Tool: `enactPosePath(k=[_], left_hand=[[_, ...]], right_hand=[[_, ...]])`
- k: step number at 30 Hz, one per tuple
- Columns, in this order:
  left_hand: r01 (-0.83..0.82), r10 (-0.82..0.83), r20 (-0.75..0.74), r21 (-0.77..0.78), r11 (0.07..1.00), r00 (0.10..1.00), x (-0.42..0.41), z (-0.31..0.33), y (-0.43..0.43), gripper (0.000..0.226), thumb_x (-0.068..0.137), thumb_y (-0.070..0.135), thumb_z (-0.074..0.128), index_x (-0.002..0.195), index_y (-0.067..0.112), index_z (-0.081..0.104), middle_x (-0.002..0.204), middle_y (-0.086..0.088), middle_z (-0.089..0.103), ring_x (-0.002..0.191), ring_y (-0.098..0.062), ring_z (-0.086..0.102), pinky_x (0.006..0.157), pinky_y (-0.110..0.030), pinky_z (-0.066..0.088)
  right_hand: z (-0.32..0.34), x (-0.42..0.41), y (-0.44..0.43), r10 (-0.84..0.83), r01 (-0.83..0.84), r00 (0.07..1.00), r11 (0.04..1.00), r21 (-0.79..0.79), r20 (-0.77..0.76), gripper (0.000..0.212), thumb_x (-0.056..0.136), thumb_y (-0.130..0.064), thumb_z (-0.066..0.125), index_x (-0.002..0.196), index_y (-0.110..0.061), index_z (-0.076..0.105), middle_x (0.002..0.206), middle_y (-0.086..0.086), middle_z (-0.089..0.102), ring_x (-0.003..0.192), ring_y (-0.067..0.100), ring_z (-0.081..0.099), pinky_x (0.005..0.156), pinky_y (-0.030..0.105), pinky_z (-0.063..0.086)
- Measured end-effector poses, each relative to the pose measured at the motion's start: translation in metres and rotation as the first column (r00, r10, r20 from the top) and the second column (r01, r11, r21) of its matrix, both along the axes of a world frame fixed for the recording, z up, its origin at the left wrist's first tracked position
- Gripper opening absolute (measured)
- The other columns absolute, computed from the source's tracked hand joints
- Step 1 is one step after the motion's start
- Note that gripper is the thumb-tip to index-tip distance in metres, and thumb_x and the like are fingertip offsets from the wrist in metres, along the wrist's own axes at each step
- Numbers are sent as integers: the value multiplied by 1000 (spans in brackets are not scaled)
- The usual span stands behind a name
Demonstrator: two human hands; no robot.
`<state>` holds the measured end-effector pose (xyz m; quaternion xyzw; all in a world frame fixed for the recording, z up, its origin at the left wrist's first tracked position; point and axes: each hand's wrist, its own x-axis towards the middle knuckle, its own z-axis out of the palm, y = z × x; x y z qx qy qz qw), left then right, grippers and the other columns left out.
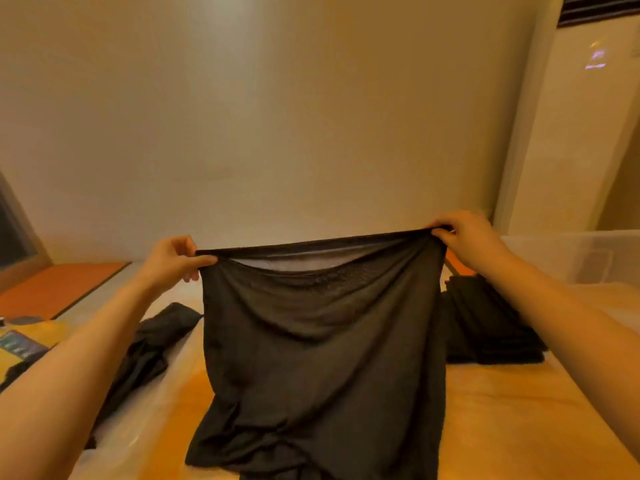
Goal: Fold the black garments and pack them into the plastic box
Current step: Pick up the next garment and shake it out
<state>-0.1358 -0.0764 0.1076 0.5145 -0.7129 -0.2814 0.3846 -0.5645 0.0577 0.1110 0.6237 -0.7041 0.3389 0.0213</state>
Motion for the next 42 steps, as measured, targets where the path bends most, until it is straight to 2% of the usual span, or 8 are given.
enactPosePath(k=[4,9,16,27,31,34,37,42], left_hand=[[-72,67,-166,-23,997,984,-28,73,-65,19,85,3,68,81,4,50,83,-21,61,44,-9,64,47,-18,54],[-173,-23,-513,-331,928,858,-42,193,-85,17,88,5,66,76,10,55,85,-13,66,63,-14,71,71,-28,59],[-124,-152,-466,-510,851,872,-26,229,-55,9,93,8,60,83,9,61,82,-10,66,62,-9,71,67,-21,59],[49,-183,-320,-385,922,930,2,221,22,5,91,10,61,86,11,63,91,-13,68,69,-13,72,75,-24,58],[158,-202,-151,-261,952,968,31,182,61,9,88,11,64,93,5,67,85,-12,73,85,-25,72,84,-34,58],[199,-216,-97,-160,967,972,51,135,97,16,89,10,61,100,0,67,89,-15,73,83,-25,72,75,-25,59],[168,-176,-130,-71,983,976,65,89,128,12,89,10,61,97,2,67,83,-17,72,70,-24,71,64,-21,58],[126,-127,-301,-23,992,945,87,20,176,11,87,2,61,96,-2,67,87,-18,73,77,-25,72,66,-20,57]], right_hand=[[58,-19,-73,-75,79,994,996,47,-85,28,97,-2,45,113,-6,68,114,18,65,104,34,58,88,38,46],[163,-50,-104,-224,207,974,912,-355,-8,27,95,-2,43,106,-6,67,98,17,65,93,37,60,78,39,48],[206,-57,-50,-227,166,973,791,-589,-31,30,100,-5,38,118,-1,61,115,22,63,104,40,57,86,44,46],[200,-21,27,-129,130,991,904,-407,29,31,98,1,38,118,1,62,121,21,61,113,35,53,90,33,39],[162,-13,58,-60,73,997,963,-260,57,31,97,3,40,113,-3,66,112,17,63,97,26,57,83,30,42],[120,0,87,21,6,988,986,-169,153,30,98,3,40,106,-9,66,105,9,62,82,13,59,70,17,46],[81,16,112,69,-45,967,994,-104,246,31,98,5,39,97,-12,65,99,7,61,88,19,62,61,8,48],[34,55,157,141,-105,925,987,-119,354,42,97,8,37,85,-19,67,97,0,65,94,14,62,74,12,50]])
